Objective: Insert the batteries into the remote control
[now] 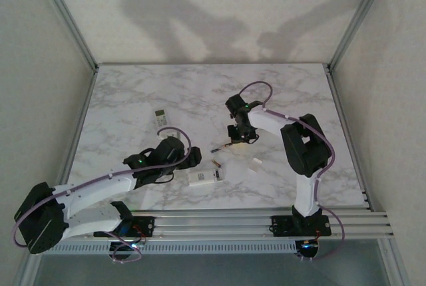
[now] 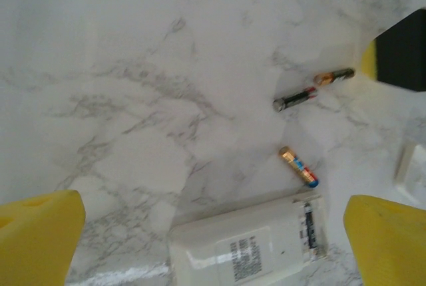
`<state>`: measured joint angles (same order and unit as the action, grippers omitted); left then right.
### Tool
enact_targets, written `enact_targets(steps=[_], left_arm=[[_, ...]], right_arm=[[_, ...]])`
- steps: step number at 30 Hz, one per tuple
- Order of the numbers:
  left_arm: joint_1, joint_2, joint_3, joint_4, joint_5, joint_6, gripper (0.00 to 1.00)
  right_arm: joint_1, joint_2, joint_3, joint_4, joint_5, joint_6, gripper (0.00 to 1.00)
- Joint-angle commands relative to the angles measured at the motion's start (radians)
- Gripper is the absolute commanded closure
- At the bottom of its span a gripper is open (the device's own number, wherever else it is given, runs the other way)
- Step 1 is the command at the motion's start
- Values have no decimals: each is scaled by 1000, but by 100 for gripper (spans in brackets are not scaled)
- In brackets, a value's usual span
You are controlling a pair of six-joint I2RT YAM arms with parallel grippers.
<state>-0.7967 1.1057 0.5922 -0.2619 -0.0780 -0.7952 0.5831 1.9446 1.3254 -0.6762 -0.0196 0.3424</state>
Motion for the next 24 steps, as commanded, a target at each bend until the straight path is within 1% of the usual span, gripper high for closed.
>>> enact_targets(steps=[1, 4, 8, 12, 14, 16, 18, 21, 24], left_arm=[[7, -15, -27, 21, 17, -46, 1], [5, -29, -28, 9, -1, -49, 1], [6, -48, -25, -3, -32, -44, 1], [7, -57, -23, -12, -45, -40, 0], [7, -59, -20, -21, -46, -37, 0], [8, -63, -19, -31, -48, -35, 0], [8, -69, -21, -37, -53, -39, 1], [8, -81, -30, -33, -55, -45, 1], [10, -86, -38, -28, -60, -48, 1]], right_arm=[[5, -87, -8, 23, -94, -64, 74], [19, -106, -1, 28, -130, -201, 64], [65, -68, 66, -45, -66, -406, 57], [107, 14, 171, -160, 4, -583, 55], [113, 56, 219, -201, 34, -618, 55], [115, 98, 259, -244, 36, -643, 55], [115, 118, 270, -260, 34, -662, 55], [116, 132, 274, -280, -12, -691, 55], [117, 144, 265, -281, -11, -709, 53]])
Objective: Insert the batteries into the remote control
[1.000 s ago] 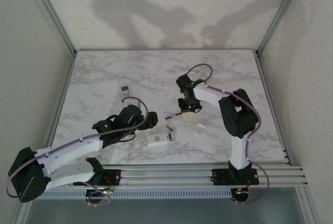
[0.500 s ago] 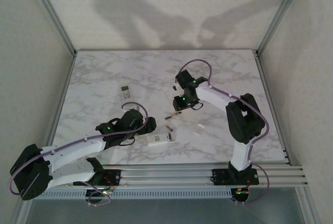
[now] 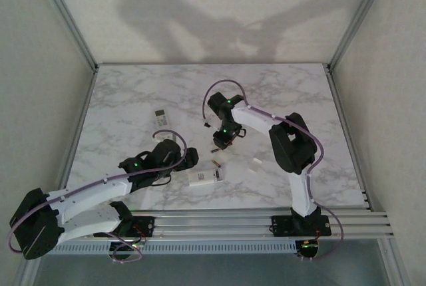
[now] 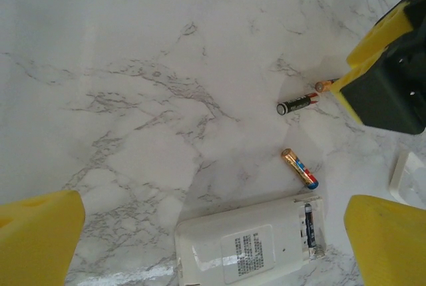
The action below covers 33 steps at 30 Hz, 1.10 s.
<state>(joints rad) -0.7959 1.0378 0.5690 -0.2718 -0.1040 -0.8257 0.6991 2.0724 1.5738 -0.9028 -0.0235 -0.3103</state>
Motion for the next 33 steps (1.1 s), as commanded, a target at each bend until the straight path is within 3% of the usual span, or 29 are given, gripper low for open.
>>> enact_targets(steps=[1, 12, 22, 28, 33], left_arm=[[9, -18, -14, -19, -36, -18, 1], [13, -15, -20, -18, -39, -21, 0], [16, 7, -23, 9, -3, -11, 1], [17, 89, -38, 48, 116, -35, 5], [14, 166, -59, 97, 210, -52, 14]], right_arm=[[1, 23, 13, -49, -4, -59, 53], [0, 85, 19, -4, 66, -15, 60], [-12, -27, -72, 83, 84, 132, 87], [-15, -244, -239, 198, 5, 553, 90], [65, -472, -528, 462, -116, 912, 90]])
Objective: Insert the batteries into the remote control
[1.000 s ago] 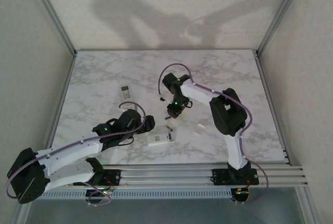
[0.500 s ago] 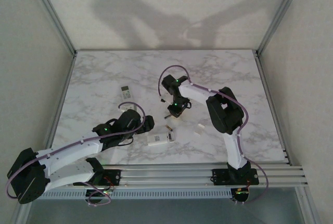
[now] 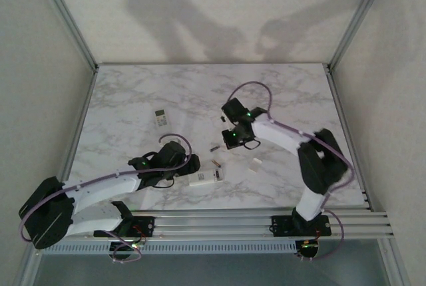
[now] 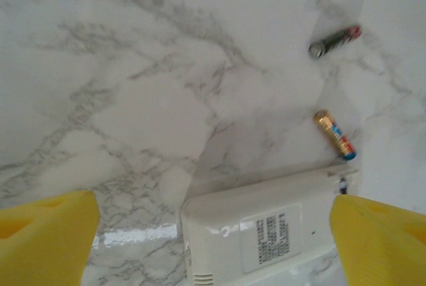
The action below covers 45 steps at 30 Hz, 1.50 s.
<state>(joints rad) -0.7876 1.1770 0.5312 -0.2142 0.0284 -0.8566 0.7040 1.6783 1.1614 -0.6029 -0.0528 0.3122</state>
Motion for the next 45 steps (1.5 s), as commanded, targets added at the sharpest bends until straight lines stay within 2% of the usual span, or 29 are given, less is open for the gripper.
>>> enact_targets(steps=[1, 8, 13, 33, 45], left_arm=[[5, 37, -27, 55, 95, -22, 15], [3, 120, -36, 114, 181, -30, 29], [3, 154, -30, 111, 191, -27, 36], [-9, 197, -30, 139, 211, -27, 41], [-13, 205, -27, 140, 208, -28, 41]], right_arm=[[88, -97, -141, 181, -73, 318, 90], [239, -137, -223, 209, 62, 380, 90], [272, -122, -279, 252, 92, 430, 89], [314, -78, -312, 269, 125, 439, 85], [330, -60, -301, 254, 127, 427, 75]])
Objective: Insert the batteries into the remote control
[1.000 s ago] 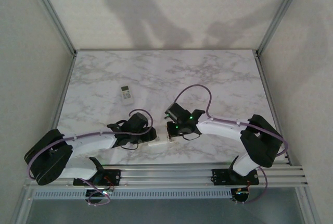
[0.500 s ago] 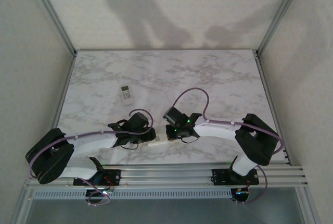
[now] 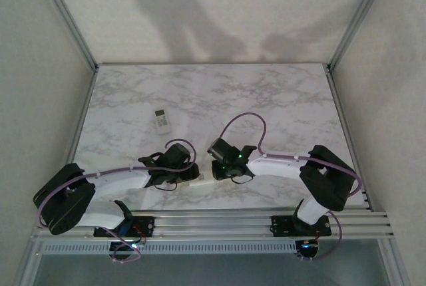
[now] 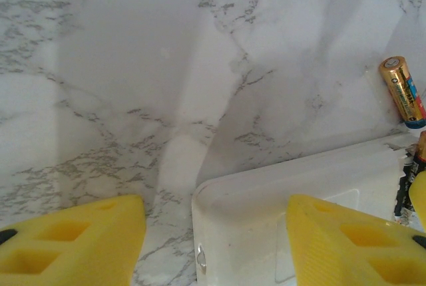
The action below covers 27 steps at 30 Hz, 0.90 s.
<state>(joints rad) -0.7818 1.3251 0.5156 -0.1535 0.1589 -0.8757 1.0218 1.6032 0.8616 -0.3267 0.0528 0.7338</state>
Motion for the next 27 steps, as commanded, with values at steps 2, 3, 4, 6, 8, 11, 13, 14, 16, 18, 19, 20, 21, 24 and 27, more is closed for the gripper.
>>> enact_targets(steps=[2, 3, 4, 6, 8, 11, 13, 14, 16, 18, 19, 20, 21, 24, 27], left_arm=[[-18, 57, -11, 78, 76, -9, 41], [-19, 57, -12, 77, 76, -9, 41], [-19, 57, -12, 78, 74, -10, 41], [-19, 58, -10, 78, 74, -9, 41], [-20, 62, -10, 81, 74, -8, 41], [-20, 64, -10, 81, 76, -8, 41], [-20, 64, -9, 81, 75, -8, 41], [-20, 63, -10, 78, 75, -8, 41], [-19, 61, -10, 79, 73, -8, 41], [-21, 60, -11, 77, 71, -8, 41], [-21, 59, -11, 77, 71, -8, 41], [-22, 59, -12, 77, 70, -9, 41], [-21, 59, -12, 77, 71, -9, 41], [-22, 57, -13, 78, 70, -9, 41], [-23, 57, -14, 78, 70, -12, 41]], right_arm=[[12, 11, 4, -37, 23, 11, 75], [12, 8, 5, -42, 25, 12, 74], [12, 3, 7, -45, 24, 12, 74], [12, -5, 15, -56, 27, 14, 75], [13, -5, 24, -75, 39, 19, 76], [12, 12, 39, -96, 43, 25, 79], [12, 29, 45, -107, 38, 32, 80], [11, 36, 46, -110, 35, 35, 81], [12, 45, 50, -112, 25, 36, 82], [11, 52, 61, -124, 17, 37, 82], [13, 55, 69, -134, 11, 37, 82], [13, 58, 79, -150, 4, 39, 83], [12, 61, 86, -161, -2, 41, 83], [13, 69, 104, -197, -19, 50, 84], [12, 76, 112, -218, -34, 51, 84]])
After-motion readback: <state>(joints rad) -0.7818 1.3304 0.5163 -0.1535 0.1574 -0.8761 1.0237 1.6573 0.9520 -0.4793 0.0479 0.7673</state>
